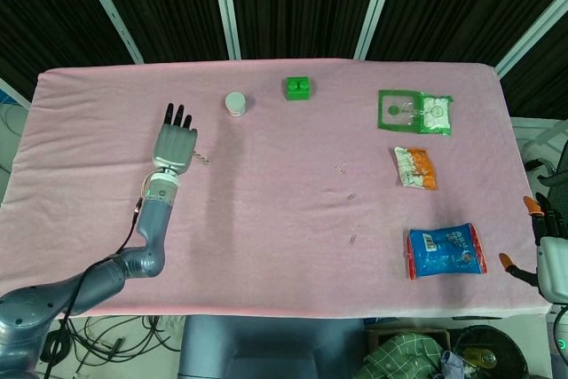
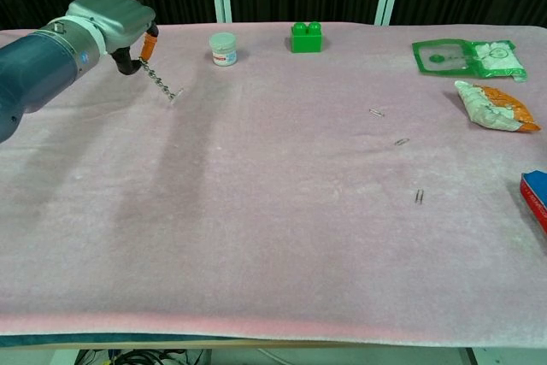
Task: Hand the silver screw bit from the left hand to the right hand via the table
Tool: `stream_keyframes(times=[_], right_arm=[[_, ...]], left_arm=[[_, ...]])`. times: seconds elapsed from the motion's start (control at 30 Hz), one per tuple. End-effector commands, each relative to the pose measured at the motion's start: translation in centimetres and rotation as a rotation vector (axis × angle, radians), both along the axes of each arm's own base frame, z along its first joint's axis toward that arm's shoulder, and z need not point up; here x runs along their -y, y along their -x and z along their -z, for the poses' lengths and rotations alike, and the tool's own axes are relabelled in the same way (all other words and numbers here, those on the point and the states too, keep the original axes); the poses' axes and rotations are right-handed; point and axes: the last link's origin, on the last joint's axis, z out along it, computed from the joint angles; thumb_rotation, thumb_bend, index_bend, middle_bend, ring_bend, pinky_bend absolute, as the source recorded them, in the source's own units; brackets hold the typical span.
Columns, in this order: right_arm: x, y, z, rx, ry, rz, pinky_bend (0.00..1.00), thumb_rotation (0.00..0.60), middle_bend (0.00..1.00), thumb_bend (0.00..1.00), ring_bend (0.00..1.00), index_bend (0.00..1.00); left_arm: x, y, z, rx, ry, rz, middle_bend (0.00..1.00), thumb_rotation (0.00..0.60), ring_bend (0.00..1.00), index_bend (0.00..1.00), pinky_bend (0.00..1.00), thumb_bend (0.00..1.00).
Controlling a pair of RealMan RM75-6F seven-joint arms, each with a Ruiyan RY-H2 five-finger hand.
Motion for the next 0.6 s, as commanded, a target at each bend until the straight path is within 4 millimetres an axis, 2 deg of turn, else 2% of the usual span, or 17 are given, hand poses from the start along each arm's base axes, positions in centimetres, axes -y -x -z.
stream_keyframes(times=[0.03,0.23,0.33,0.6], right_arm=[[0.0,-0.1,0.0,-0.001,-0.001,-0.002,0.22,0.6,0.0,0.12,0.1,0.0],[0.0,-0.1,0.0,-0.001,0.002,-0.002,0.22,0.6,0.0,0.12,0.1,0.0],[0.0,0.0,-0.1,-0.001,0.003,0.002,0.22,0.6,0.0,0.12,0.1,0.0],[-0.1,0.0,-0.3,0.003,0.011,0.003,0.22,0.6,0.0,0.12,0.1,0.0]], left_arm=[[1.1,-1.6,-1.8,0.12,-0.004,-0.024,0.2,0.6,0.0,0.58,0.0,0.45],[3.0,-4.4,-0.8,0.256,0.054,-0.002,0.2,0.6,0.0,0.58,0.0,0.45],[3.6,-5.5,0.1,0.271,0.065,0.02,0.2,0.6,0.0,0.58,0.0,0.45],[4.5,-8.2,3.9,0.308,0.124,0.052,0.2,0.6,0.0,0.58,0.0,0.45]])
